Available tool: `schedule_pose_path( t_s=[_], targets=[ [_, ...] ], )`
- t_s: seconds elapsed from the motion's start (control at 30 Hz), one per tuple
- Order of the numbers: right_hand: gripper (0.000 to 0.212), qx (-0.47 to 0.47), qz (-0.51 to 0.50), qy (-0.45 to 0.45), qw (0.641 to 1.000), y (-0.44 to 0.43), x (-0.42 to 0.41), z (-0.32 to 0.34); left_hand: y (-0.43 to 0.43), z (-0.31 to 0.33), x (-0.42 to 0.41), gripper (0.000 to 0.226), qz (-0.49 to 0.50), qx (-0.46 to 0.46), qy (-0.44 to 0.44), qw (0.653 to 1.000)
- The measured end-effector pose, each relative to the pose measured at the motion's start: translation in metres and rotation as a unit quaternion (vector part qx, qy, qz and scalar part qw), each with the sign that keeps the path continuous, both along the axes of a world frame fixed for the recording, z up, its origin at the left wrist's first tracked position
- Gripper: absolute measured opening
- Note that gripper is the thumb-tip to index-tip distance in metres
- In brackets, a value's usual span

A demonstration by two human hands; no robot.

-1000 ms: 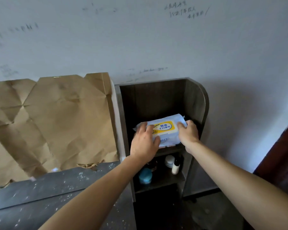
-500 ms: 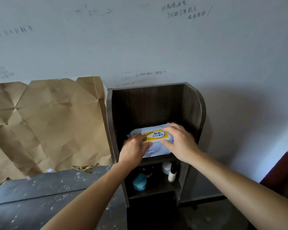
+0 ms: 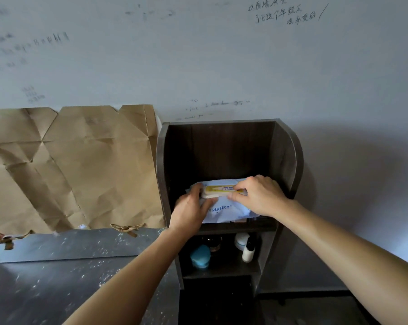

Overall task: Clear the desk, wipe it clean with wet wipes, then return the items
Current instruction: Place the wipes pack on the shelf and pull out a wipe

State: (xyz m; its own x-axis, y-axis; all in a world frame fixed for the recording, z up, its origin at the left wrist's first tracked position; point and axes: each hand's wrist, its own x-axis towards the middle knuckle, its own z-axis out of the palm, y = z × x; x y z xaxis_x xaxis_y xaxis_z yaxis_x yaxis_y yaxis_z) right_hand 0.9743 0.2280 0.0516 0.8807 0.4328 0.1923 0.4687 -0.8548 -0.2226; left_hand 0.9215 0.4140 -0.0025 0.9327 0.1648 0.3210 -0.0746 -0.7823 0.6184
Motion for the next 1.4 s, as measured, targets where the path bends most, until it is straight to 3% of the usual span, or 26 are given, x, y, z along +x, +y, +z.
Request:
schedule_pose_path(
  t_s=[0.1, 0.23, 0.4, 0.57, 0.8, 0.97, 1.1, 1.2, 1.3, 1.4],
  targets=[
    [0.049, 0.043, -0.032, 0.022, 0.998, 0.002, 0.013, 0.010, -0.001, -0.004, -0.004, 0.051, -0.007, -0.012, -0.010, 1.000],
    [0.043, 0.111, -0.086, -0.028, 0.990, 0.015, 0.029, 0.007, 0.000, -0.008, -0.008, 0.038, -0.018, 0.043, -0.024, 0.999],
    [0.032, 0.299, -0.164, 0.028, 0.940, 0.025, 0.040, -0.008, -0.001, 0.003, -0.005, 0.039, -0.036, 0.043, -0.002, 0.998],
    [0.025, 0.357, -0.158, 0.104, 0.915, 0.018, 0.044, -0.013, -0.017, 0.017, 0.014, 0.039, -0.015, 0.077, 0.025, 0.997],
    [0.021, 0.424, -0.139, 0.177, 0.877, 0.009, 0.038, -0.017, -0.028, 0.030, 0.029, 0.064, 0.007, 0.158, 0.089, 0.983],
    [0.024, 0.449, -0.131, 0.216, 0.857, 0.004, 0.032, -0.017, -0.036, 0.025, 0.032, 0.046, 0.018, 0.209, 0.068, 0.975],
    [0.027, 0.456, -0.140, 0.213, 0.853, 0.005, 0.032, -0.020, -0.045, 0.023, 0.031, 0.063, 0.045, 0.212, 0.090, 0.972],
    [0.029, 0.455, -0.139, 0.209, 0.854, 0.005, 0.031, -0.020, -0.049, 0.033, 0.032, 0.047, 0.054, 0.215, 0.114, 0.968],
    [0.023, 0.441, -0.121, 0.199, 0.867, 0.003, 0.031, -0.022, -0.051, 0.038, 0.030, 0.021, 0.047, 0.145, 0.081, 0.985],
    [0.011, 0.389, -0.073, 0.164, 0.903, -0.001, 0.031, -0.027, -0.036, 0.035, 0.026, 0.017, 0.081, -0.081, 0.030, 0.993]
  ],
)
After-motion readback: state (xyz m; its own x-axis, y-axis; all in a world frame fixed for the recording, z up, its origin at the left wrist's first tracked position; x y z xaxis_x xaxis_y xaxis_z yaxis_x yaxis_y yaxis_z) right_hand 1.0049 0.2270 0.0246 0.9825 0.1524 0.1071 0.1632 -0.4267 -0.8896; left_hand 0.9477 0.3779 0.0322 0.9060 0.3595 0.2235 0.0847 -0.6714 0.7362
